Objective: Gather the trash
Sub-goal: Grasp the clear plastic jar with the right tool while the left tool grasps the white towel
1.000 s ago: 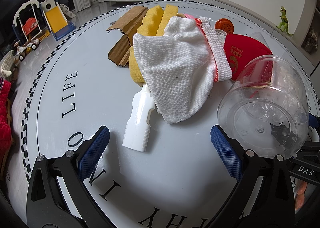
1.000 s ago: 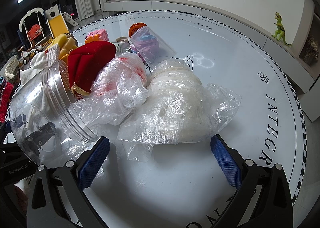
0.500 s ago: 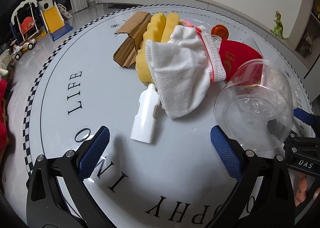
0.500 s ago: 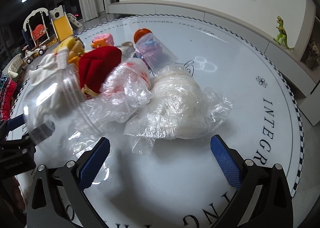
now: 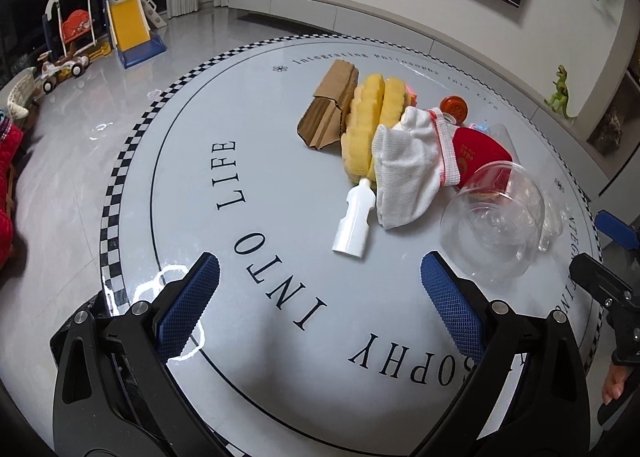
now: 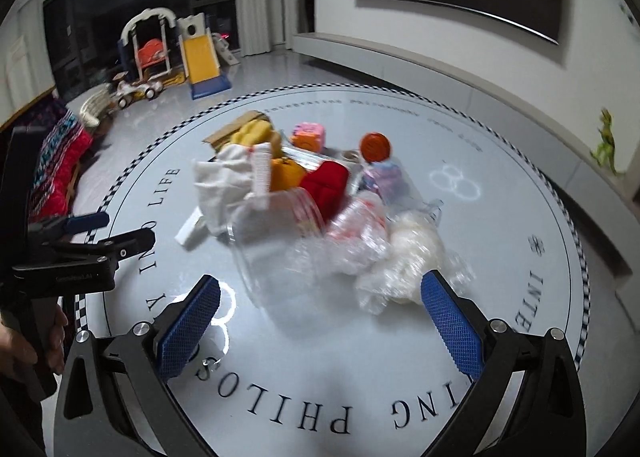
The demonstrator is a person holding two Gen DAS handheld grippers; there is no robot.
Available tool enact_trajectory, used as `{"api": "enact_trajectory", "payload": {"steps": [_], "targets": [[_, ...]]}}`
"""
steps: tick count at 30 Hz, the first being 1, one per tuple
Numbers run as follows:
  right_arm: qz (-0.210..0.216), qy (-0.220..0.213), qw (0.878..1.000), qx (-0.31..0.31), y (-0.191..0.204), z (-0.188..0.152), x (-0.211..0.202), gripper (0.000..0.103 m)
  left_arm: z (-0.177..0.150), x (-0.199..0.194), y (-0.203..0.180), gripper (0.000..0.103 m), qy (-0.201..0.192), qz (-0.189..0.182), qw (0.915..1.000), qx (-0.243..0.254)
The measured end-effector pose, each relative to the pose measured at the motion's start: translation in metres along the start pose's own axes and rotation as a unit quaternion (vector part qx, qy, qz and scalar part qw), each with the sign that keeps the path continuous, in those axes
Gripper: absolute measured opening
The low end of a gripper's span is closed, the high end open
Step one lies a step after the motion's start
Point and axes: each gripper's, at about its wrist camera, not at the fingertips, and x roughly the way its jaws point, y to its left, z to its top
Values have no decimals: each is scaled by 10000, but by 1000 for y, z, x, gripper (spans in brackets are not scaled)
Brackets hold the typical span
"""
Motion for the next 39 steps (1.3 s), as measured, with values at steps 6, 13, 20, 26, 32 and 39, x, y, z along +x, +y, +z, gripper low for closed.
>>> {"api": "enact_trajectory", "payload": {"steps": [6, 13, 20, 26, 32, 39], "targets": [[-31, 178, 9980, -601, 30, 16, 30, 97, 5, -10, 6, 98, -128, 42, 9999, 76], [-435, 269, 9923, -1131, 45, 23, 53, 67, 6, -3, 16, 98, -34, 16, 10000, -46], [-156, 285, 9955, -887, 28, 27, 53, 64, 7, 3, 11, 98, 69, -26, 10000, -14], [477, 191, 9984, -216, 5, 25, 40, 63, 10, 6, 2, 98, 92, -83, 9999, 49], [729, -120, 9969, 255, -17, 23, 12, 63, 22, 12, -15, 98, 79, -132, 9997, 198], [838, -363, 9940, 607, -43, 25, -5, 63, 36, 33, -50, 89, -2, -340, 9979, 549]]}}
